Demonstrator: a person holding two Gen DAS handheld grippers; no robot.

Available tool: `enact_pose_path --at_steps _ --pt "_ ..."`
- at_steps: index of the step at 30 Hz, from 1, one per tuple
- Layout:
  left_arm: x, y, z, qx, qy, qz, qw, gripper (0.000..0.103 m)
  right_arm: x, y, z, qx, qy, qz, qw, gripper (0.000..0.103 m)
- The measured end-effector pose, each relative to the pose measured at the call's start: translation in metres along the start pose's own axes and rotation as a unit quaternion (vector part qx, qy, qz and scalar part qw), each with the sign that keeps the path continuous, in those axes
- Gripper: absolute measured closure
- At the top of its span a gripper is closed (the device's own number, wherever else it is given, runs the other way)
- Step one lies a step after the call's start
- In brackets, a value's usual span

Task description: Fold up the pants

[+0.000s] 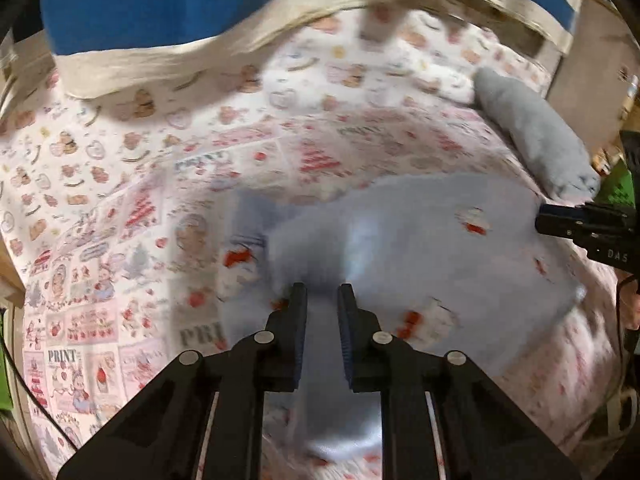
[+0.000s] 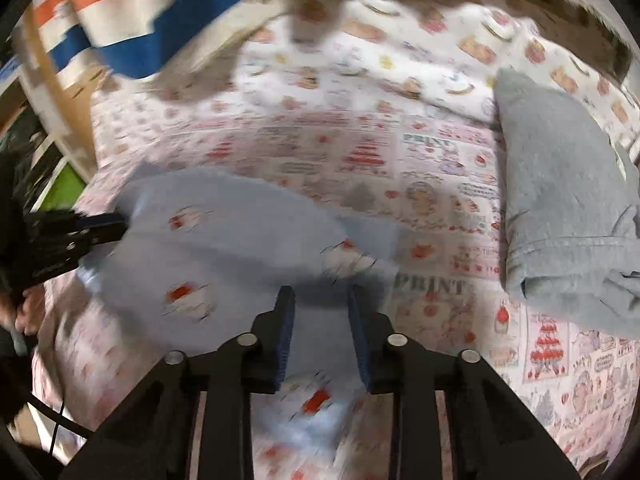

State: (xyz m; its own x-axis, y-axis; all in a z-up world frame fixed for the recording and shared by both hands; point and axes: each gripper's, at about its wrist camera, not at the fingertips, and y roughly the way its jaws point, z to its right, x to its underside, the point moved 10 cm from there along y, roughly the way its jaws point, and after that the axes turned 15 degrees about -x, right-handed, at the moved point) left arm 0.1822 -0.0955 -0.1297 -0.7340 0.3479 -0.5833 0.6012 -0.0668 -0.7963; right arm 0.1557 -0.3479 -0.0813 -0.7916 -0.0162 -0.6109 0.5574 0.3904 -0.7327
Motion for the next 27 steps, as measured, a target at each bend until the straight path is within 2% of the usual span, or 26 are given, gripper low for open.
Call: enact_pose_path --at_steps 4,9,12,15,17,20,24,27 --pt "-0.002 0.012 -0.014 -0.016 -0.008 -0.005 0.9998 0.088 -0.003 0.016 0.025 0.001 0.048 0.002 0.999 0.075" --pt "0.003 0.017 -0.023 -0.017 -0.023 -0.021 0.9994 0.088 -0.008 0.016 0.037 0.016 0.046 0.015 0.999 0.075" --pt "-0.004 -0.006 -0.02 -0.008 -0.034 0.008 0.9993 0.088 -0.014 0.001 0.031 -0.006 0.055 0.046 0.997 0.075" --pt "-0.013 -0.045 -0.005 0.017 -0.042 0.055 0.9975 0.089 -0.027 -0.035 0.001 -0.014 0.008 0.108 0.994 0.075" --pt "-0.014 -0.064 0.016 0.053 -0.039 0.069 0.9955 0.091 -0.031 -0.049 -0.023 -0.04 -0.016 0.124 0.991 0.075" --pt "-0.006 -0.073 0.054 0.095 -0.016 0.069 0.9929 0.092 -0.024 -0.045 -0.069 -0.103 -0.023 0.106 0.989 0.075" --pt "0.007 -0.05 0.072 0.087 -0.025 0.046 0.9948 0.092 -0.009 -0.027 -0.095 -0.104 -0.026 0.107 0.988 0.075" --pt "0.013 -0.036 0.072 0.091 -0.041 0.016 0.9949 0.092 0.007 0.006 -0.1 -0.15 0.019 0.073 0.986 0.075"
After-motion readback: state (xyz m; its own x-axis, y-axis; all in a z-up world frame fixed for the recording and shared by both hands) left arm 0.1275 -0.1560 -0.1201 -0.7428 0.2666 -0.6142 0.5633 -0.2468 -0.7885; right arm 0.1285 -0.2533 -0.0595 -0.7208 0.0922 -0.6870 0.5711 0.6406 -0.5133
